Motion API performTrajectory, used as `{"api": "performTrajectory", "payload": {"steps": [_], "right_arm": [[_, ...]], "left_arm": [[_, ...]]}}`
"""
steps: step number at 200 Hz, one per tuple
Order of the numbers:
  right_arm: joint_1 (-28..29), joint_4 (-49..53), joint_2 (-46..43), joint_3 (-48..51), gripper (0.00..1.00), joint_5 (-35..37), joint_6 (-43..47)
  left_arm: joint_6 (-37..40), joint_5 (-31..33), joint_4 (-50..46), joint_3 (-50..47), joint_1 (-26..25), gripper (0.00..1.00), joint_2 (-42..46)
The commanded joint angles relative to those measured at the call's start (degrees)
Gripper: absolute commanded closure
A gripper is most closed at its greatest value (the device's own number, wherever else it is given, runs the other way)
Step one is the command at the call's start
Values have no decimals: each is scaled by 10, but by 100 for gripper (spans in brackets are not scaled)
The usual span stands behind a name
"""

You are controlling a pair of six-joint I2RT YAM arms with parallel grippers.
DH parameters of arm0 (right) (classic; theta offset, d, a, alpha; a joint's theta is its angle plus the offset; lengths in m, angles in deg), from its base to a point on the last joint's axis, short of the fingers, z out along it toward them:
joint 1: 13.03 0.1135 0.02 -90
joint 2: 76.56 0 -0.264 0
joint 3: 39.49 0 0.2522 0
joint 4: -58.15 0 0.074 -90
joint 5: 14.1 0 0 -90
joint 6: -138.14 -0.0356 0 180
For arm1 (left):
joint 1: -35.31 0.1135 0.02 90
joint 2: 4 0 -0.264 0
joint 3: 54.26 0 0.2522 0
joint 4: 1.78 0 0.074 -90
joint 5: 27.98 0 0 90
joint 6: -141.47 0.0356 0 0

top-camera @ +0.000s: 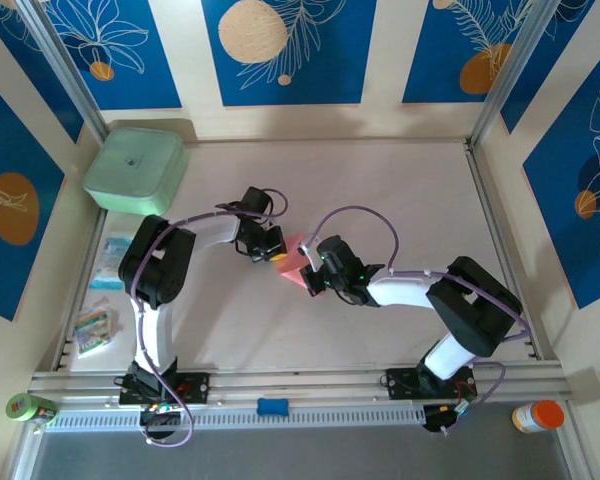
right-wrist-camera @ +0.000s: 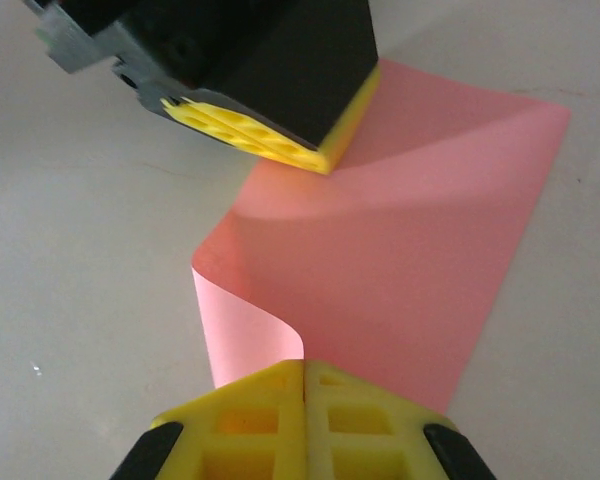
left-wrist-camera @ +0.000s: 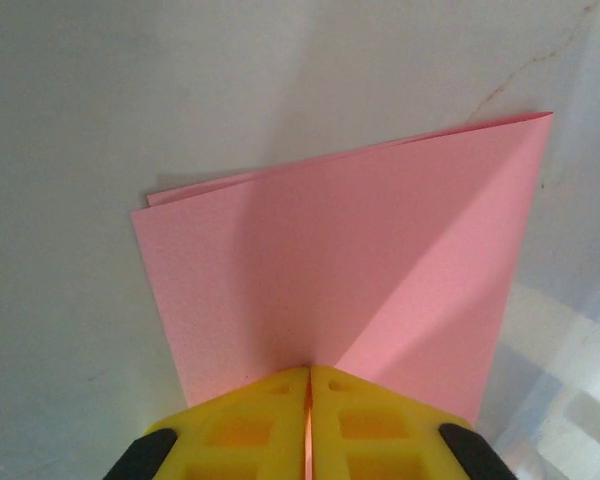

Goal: Fold a paper plane with a square sheet of paper (pick it up from the middle)

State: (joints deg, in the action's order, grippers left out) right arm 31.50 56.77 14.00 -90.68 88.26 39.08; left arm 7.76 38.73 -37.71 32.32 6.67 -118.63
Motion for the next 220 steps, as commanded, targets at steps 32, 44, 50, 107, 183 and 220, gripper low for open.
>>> {"api": "performTrajectory", "payload": {"steps": [32, 44, 50, 107, 183, 220], "right_arm": [[-5, 56, 23, -32, 100, 42, -36], [-5, 61, 28, -36, 100, 45, -41], [-6, 63, 29, -38, 100, 44, -42], [-7, 81, 45, -57, 100, 55, -43], [-9, 98, 56, -68, 100, 66, -47], [-8, 104, 61, -73, 100, 68, -47]], "left_arm": [[27, 13, -41, 12, -8, 91, -26], [28, 12, -41, 13, -8, 91, -27], [29, 12, -42, 14, -8, 91, -28], [44, 8, -48, 24, -8, 91, -34], [56, 5, -53, 30, -7, 91, -40], [58, 3, -53, 33, -9, 91, -41]]}}
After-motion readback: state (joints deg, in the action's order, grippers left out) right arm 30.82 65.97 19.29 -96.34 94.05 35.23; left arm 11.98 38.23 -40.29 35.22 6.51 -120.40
